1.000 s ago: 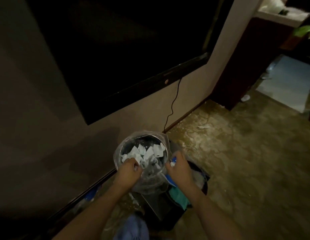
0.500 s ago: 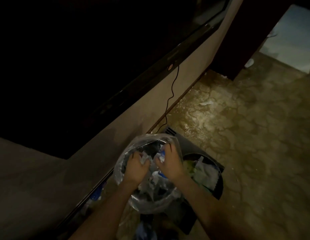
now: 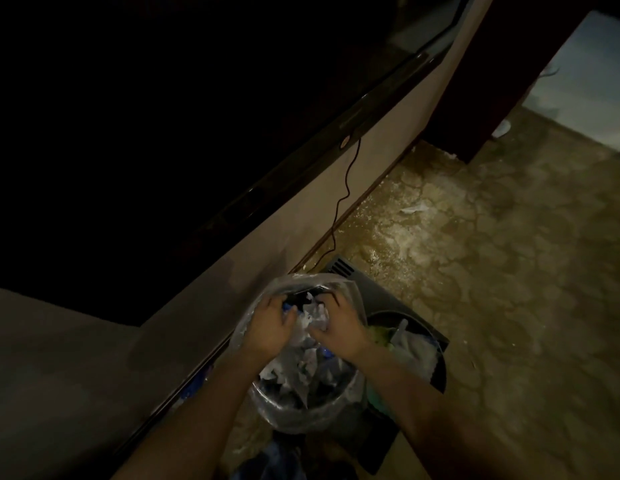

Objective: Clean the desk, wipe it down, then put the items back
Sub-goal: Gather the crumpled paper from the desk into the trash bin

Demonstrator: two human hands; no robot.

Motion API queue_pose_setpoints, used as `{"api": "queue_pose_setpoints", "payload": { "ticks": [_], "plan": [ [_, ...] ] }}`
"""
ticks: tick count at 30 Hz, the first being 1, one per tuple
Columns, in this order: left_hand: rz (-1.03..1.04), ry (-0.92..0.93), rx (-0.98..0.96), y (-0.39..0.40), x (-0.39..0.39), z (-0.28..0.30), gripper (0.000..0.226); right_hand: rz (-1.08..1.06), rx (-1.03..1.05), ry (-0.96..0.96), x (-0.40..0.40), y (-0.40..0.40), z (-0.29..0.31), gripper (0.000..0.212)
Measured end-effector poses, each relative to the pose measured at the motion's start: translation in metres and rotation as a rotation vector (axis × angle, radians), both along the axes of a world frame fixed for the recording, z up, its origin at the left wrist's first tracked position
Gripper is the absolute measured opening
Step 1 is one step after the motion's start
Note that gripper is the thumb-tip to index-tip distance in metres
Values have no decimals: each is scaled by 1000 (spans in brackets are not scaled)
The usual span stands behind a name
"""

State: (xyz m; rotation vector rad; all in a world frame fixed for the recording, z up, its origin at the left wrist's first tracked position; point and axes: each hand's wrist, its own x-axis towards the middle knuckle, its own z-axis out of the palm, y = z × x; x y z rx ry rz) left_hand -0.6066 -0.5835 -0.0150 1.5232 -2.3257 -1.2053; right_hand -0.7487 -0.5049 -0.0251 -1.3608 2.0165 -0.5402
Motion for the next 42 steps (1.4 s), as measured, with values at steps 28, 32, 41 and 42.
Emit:
{"api": "queue_pose_setpoints", "payload": {
  "ticks": [28, 32, 41, 42],
  "plan": [
    [362, -303, -416, 267, 172, 162, 37, 792, -395, 257, 132, 170, 166, 35],
    [556, -349, -429, 324, 233, 170, 37, 957, -440, 288, 194, 201, 180, 35],
    [839, -359, -450, 519, 366, 174, 32, 1315, -581, 322, 355, 321, 192, 32],
    [866, -367, -441, 548, 381, 173, 33, 1353, -602, 335, 376, 342, 192, 32]
  ]
}}
